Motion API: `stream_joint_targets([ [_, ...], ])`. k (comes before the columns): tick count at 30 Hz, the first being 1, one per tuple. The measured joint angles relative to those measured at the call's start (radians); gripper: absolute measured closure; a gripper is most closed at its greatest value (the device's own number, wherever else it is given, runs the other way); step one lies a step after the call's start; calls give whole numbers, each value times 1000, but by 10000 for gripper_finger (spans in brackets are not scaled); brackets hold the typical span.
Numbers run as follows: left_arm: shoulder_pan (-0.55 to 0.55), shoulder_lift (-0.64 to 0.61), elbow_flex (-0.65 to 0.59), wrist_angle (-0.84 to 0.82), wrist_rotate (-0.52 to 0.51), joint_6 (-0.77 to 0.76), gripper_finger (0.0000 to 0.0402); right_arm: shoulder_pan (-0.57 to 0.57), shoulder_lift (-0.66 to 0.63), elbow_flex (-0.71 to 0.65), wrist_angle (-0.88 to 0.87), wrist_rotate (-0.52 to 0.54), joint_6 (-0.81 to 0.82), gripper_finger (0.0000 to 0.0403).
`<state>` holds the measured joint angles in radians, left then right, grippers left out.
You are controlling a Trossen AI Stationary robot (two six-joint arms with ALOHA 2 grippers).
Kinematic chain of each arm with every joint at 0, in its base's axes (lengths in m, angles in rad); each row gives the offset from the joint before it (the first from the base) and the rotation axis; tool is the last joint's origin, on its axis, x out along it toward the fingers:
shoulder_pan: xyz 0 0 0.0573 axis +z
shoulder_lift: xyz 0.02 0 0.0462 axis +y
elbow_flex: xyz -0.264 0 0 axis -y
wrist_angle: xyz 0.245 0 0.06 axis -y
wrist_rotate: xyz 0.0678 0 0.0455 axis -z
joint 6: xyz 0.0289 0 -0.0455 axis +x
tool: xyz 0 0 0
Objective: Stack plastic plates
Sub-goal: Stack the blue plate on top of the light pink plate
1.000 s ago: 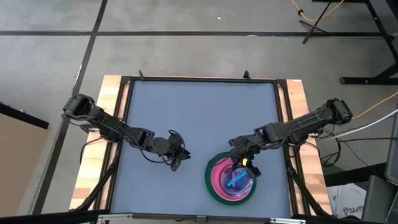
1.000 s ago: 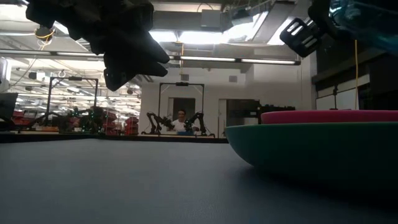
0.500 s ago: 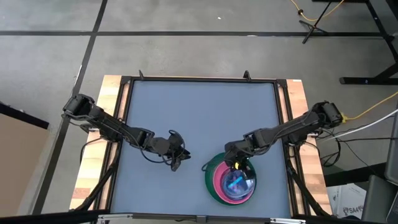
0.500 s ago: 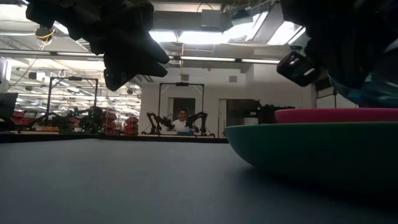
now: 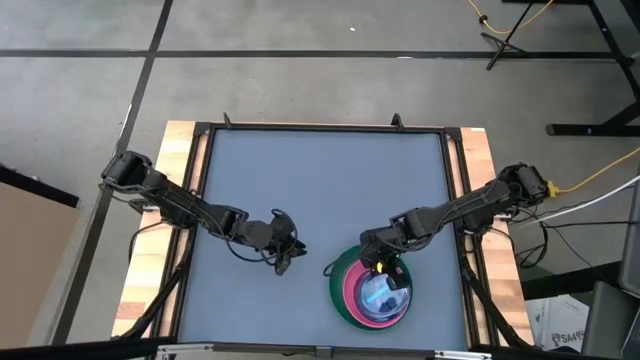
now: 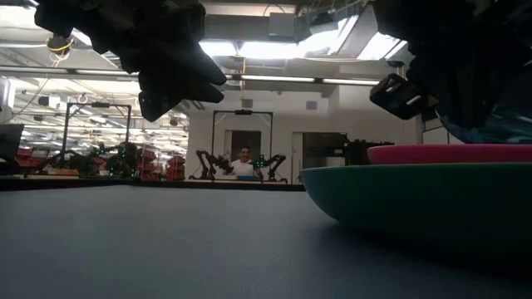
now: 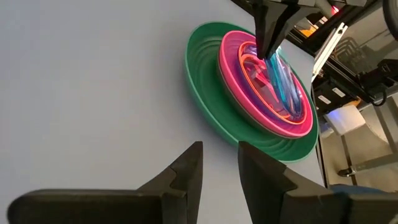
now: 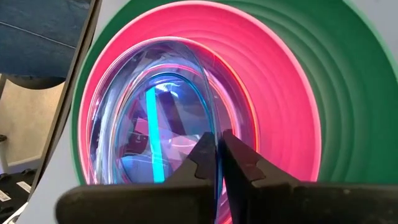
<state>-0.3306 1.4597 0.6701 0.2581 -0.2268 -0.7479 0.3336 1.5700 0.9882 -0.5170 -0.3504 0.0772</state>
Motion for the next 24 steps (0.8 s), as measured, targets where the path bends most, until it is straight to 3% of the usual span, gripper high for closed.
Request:
stream_joint_targets([
  [10, 0, 0, 0, 0, 0, 0, 308, 0, 0, 0, -1, 3, -1, 334],
  [24, 0, 0, 0, 0, 0, 0, 308, 0, 0, 0, -1, 3, -4, 304],
])
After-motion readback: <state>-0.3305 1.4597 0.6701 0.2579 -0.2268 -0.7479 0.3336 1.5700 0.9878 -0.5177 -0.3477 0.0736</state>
